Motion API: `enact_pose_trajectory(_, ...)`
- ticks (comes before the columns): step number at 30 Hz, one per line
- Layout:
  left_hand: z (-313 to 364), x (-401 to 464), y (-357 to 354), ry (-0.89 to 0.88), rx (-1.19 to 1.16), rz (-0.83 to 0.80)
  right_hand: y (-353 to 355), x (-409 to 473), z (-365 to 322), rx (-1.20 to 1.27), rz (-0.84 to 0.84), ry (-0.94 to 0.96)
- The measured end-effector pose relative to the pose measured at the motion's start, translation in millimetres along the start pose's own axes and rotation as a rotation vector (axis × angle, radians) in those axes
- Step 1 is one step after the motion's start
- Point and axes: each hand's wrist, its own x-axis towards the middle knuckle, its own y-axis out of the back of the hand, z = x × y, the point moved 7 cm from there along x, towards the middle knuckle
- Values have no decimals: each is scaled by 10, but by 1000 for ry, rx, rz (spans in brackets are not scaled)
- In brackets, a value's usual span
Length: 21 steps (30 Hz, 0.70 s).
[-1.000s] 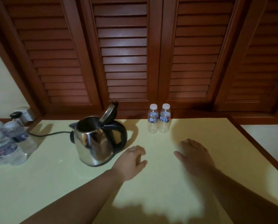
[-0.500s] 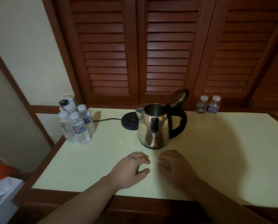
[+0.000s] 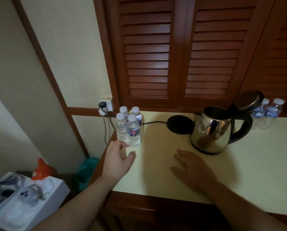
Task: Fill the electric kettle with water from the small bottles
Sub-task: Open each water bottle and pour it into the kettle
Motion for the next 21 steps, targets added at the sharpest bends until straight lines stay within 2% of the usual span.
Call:
enact_pose_trajectory(2, -136, 157, 105, 141, -85, 52, -8, -20, 15, 18, -7, -17)
enact_pose_trajectory(4, -224, 333, 159, 199, -216, 60, -27, -22, 25, 28, -19, -30)
enact_pose_trajectory(7, -226, 561, 130, 218, -330, -50, -3, -26, 25, 35, -15, -48)
enact_pose_trajectory(12, -281, 816, -1, 177, -242, -168, 34, -45, 2, 13, -9, -52)
enact_pose_trajectory(16, -330, 857, -25, 153, -177, -156, 34, -45, 1, 27, -14, -48)
enact_pose_trajectory(21, -322, 606, 96, 136, -248, -131, 22, -47, -2, 26, -28, -46)
